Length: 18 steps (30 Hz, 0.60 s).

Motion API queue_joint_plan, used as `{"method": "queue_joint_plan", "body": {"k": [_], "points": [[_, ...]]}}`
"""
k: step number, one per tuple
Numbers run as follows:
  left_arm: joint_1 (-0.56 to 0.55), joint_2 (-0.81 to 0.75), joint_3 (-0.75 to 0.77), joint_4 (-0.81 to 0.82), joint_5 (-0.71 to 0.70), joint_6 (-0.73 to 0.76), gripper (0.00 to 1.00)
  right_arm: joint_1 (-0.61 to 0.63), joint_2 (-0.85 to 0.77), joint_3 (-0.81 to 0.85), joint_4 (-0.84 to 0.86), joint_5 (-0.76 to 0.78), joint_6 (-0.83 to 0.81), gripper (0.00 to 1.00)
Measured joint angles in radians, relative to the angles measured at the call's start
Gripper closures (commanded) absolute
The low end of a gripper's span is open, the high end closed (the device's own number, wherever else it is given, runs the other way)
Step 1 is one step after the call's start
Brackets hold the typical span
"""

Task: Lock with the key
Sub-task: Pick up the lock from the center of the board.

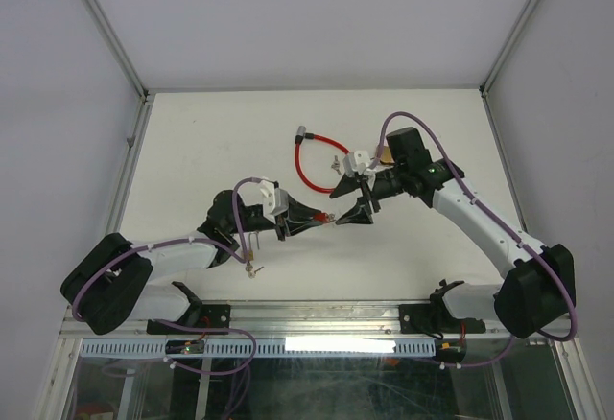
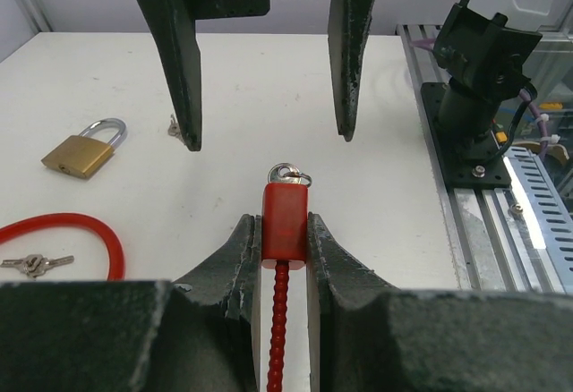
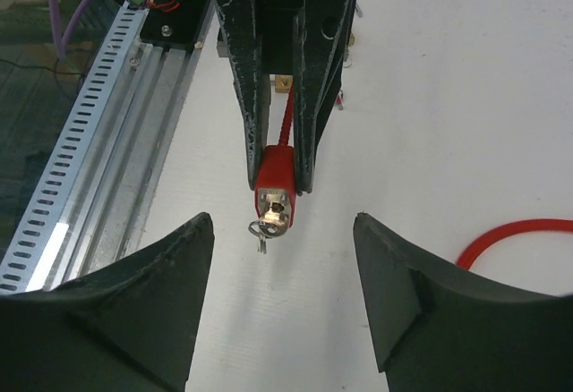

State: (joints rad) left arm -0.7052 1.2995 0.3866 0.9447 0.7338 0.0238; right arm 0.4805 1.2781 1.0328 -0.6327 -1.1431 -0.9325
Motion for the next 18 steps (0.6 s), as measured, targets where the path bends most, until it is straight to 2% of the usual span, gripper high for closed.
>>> {"method": "queue_joint_plan", "body": {"k": [6, 14, 18], "points": [[0.0, -0.017, 0.0, 0.023, -0.005, -0.019, 1.0, 0.008, 0.006, -0.019, 0.068, 0.003, 0.126, 0.36], [0.0, -0.019, 0.0, 0.046, -0.03, -0.041, 1.0, 0.036, 0.029, -0.029, 0.092, 0.009, 0.184, 0.42], [0.0, -0.019, 0.0, 0.049, -0.038, -0.048, 1.0, 0.044, 0.031, -0.029, 0.105, 0.025, 0.199, 0.37]]}}
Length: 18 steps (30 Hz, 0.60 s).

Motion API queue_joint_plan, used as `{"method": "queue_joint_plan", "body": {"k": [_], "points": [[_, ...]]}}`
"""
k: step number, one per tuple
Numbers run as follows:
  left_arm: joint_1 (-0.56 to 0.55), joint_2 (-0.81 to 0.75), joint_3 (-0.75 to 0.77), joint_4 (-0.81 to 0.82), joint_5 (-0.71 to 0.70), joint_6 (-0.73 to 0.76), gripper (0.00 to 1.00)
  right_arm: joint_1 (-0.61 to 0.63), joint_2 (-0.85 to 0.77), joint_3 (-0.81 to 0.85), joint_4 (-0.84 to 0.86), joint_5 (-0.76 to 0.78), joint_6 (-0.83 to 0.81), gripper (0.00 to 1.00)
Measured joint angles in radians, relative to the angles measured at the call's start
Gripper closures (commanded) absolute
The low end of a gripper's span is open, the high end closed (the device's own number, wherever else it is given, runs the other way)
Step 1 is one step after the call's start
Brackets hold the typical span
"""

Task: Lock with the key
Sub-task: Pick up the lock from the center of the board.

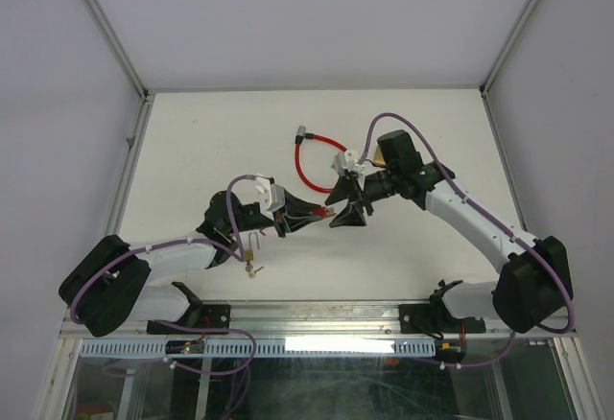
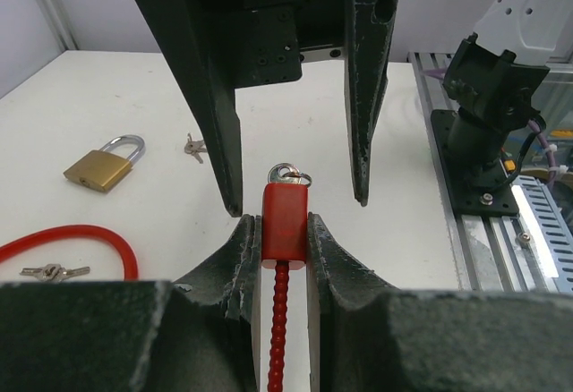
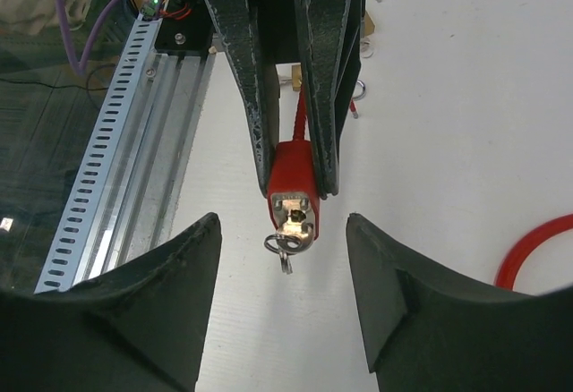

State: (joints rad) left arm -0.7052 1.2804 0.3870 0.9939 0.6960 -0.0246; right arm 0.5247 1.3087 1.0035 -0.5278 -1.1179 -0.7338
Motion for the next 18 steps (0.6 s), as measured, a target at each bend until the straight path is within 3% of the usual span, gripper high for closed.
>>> {"method": "queue_joint_plan", "body": {"k": [5, 9, 14, 18], "points": [[0.011, 0.0, 0.011, -0.005, -0.013, -0.04, 1.0, -0.011, 0.001, 0.025, -0.052, 0.01, -0.013, 0.29], [0.087, 0.012, 0.042, 0.003, 0.043, -0.165, 1.0, -0.095, 0.0, 0.148, -0.183, 0.003, -0.103, 0.27], [0.218, 0.169, 0.157, 0.108, 0.212, -0.484, 1.0, -0.181, -0.03, 0.29, -0.322, 0.016, -0.279, 0.23], [0.234, 0.435, 0.331, 0.334, 0.374, -0.931, 1.0, -0.188, -0.045, 0.327, -0.412, 0.018, -0.478, 0.11]]}}
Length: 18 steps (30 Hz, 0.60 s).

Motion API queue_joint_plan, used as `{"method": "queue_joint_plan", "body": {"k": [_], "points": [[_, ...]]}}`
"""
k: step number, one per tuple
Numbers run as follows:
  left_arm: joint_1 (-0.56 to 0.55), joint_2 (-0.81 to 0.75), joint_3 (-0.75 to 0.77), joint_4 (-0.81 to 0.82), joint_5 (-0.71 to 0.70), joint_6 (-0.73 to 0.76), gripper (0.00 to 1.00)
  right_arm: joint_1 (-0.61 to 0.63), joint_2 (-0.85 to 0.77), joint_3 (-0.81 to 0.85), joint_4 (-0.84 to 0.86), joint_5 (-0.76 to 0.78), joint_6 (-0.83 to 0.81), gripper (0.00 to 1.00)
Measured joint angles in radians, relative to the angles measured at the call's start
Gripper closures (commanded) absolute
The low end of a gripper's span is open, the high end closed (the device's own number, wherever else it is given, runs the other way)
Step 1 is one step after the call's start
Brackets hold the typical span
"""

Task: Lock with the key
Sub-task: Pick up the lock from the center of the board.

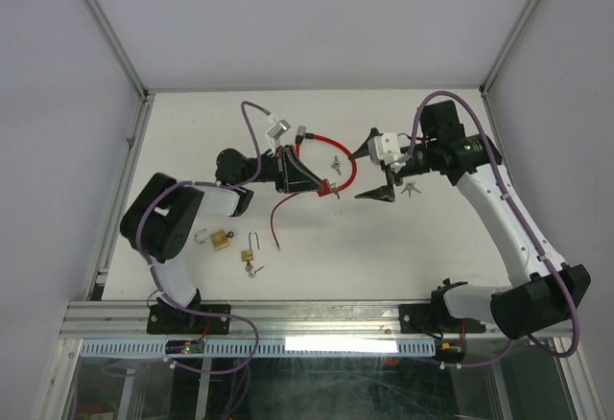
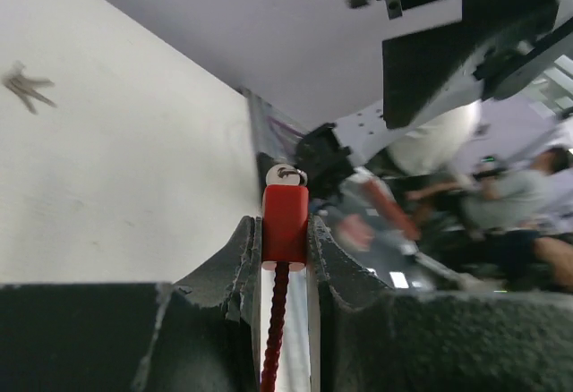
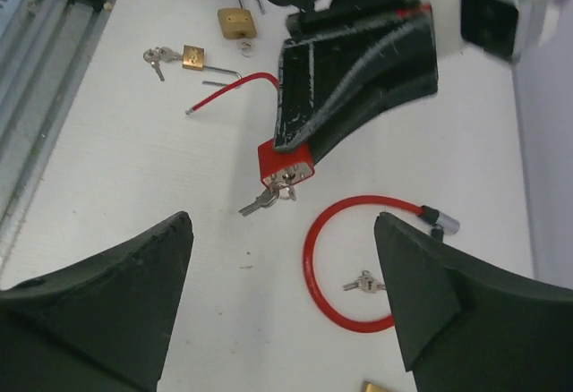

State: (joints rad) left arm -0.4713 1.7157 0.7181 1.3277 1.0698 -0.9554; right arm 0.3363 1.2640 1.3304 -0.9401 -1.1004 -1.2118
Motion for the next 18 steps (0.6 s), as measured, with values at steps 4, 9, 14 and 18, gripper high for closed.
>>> {"method": "queue_joint_plan", "body": {"k": [4, 9, 14, 18], "points": [[0.0, 0.201, 0.138, 0.111, 0.092, -0.394, 1.0, -0.01, 0.03, 0.032, -0.103, -0.017, -0.237, 0.05], [0.001, 0.246, 0.163, 0.125, 0.137, -0.622, 1.0, -0.012, 0.07, 0.032, -0.118, -0.048, -0.335, 0.05], [-0.001, 0.246, 0.201, 0.133, 0.143, -0.721, 1.0, 0.023, 0.054, -0.091, 0.072, -0.056, -0.162, 0.08], [-0.005, 0.248, 0.217, 0.134, 0.143, -0.754, 1.0, 0.072, 0.054, -0.167, 0.219, -0.037, 0.013, 0.1]]}}
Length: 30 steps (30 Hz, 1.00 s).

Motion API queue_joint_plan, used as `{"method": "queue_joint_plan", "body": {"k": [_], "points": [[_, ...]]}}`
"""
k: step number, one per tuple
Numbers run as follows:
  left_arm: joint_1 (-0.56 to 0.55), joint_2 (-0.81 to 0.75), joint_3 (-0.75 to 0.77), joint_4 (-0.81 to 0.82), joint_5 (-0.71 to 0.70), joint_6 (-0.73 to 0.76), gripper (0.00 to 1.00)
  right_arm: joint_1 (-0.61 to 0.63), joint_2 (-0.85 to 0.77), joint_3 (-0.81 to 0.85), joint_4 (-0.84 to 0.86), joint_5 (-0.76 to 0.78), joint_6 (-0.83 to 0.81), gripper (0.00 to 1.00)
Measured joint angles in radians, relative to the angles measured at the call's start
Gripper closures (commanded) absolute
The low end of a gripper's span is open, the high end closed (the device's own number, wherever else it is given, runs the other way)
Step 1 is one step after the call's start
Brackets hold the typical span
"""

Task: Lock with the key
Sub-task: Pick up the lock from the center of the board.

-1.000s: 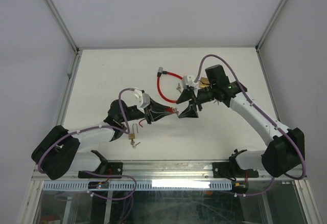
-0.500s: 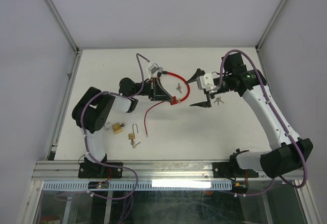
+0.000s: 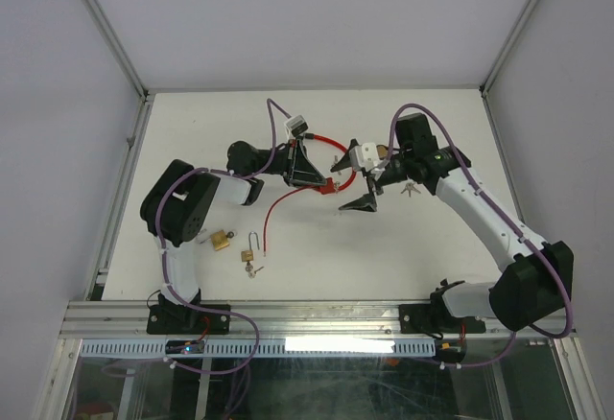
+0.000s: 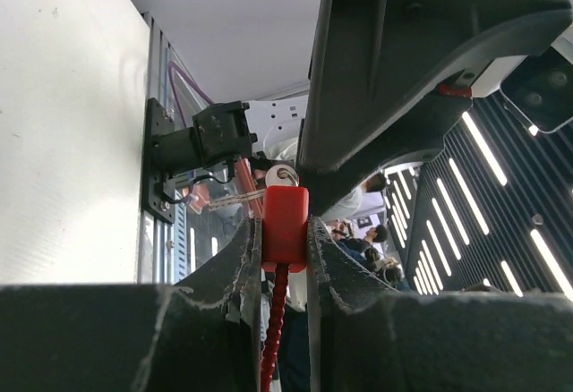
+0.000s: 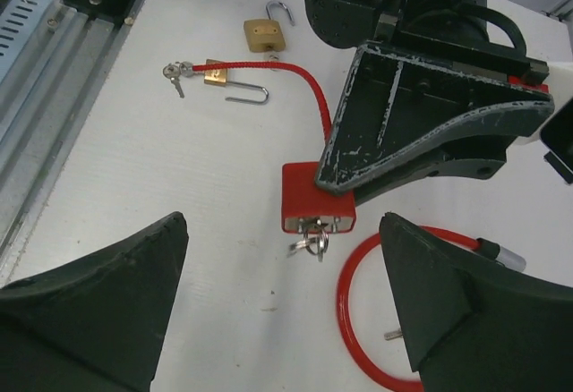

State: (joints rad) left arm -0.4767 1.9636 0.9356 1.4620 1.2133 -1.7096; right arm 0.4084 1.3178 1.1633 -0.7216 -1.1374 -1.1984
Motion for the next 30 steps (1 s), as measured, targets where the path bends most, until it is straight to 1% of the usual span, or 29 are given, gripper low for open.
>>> {"method": "queue_joint_plan", "body": {"k": [6, 12, 17, 26, 28, 30], "points": [[-0.008, 0.015, 0.007, 0.001, 0.0, -0.013, 1.0, 0.038, 0.0, -0.034, 0.156, 0.02, 0.191, 0.16], [-0.009, 0.015, 0.009, 0.002, 0.0, -0.02, 1.0, 0.053, 0.003, -0.047, 0.232, 0.053, 0.291, 0.21], [-0.009, 0.015, 0.009, 0.002, 0.0, -0.024, 1.0, 0.058, 0.004, -0.047, 0.251, 0.079, 0.322, 0.26], [-0.009, 0.015, 0.009, 0.002, 0.0, -0.028, 1.0, 0.059, 0.025, -0.048, 0.254, 0.095, 0.335, 0.32], [-0.009, 0.015, 0.009, 0.002, 0.0, -0.028, 1.0, 0.059, 0.033, -0.049, 0.253, 0.1, 0.334, 0.36], [-0.009, 0.015, 0.009, 0.002, 0.0, -0.028, 1.0, 0.06, 0.037, -0.049, 0.252, 0.104, 0.334, 0.45]]}}
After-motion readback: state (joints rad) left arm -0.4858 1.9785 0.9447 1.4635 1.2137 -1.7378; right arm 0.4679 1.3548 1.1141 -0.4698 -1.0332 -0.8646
